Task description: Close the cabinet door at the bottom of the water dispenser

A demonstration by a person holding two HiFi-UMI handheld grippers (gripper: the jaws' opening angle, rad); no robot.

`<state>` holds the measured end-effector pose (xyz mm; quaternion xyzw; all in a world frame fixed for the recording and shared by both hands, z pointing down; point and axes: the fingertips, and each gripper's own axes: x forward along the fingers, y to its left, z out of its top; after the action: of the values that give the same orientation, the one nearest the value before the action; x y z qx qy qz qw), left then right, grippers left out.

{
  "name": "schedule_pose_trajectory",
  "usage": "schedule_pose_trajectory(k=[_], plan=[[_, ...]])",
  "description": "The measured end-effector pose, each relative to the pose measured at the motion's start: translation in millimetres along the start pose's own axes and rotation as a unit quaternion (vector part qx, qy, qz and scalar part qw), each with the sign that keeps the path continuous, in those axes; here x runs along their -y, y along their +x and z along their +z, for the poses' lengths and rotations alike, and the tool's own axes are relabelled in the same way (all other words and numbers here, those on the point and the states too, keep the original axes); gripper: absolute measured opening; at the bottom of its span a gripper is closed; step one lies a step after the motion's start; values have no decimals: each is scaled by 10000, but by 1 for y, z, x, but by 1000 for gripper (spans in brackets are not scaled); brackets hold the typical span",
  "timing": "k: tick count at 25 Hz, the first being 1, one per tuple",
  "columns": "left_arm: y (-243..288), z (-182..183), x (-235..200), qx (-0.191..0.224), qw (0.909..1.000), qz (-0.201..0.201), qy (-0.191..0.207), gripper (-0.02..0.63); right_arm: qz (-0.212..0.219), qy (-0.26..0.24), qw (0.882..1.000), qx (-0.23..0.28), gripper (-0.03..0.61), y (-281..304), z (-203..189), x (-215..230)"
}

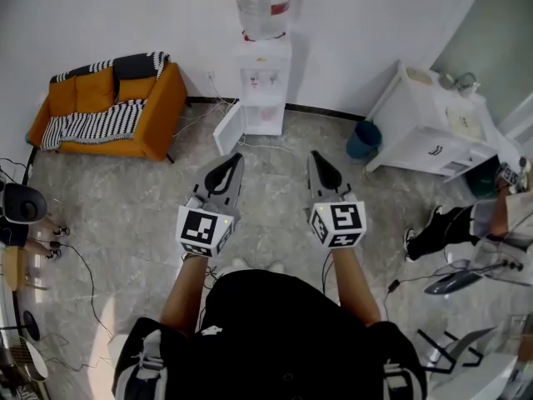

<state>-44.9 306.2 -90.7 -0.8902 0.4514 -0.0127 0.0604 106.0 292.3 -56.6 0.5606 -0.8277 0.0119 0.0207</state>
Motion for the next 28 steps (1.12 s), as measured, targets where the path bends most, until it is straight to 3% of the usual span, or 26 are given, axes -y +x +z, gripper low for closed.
schedule_pose_trajectory(k=[11,28], plan=[[4,-18,22,-165,9995,262,55,9,231,50,9996,-131,34,-8,-21,17],[31,-34,-13,-191,9994,291,69,9,318,-41,9992,-236,34,40,-32,19]])
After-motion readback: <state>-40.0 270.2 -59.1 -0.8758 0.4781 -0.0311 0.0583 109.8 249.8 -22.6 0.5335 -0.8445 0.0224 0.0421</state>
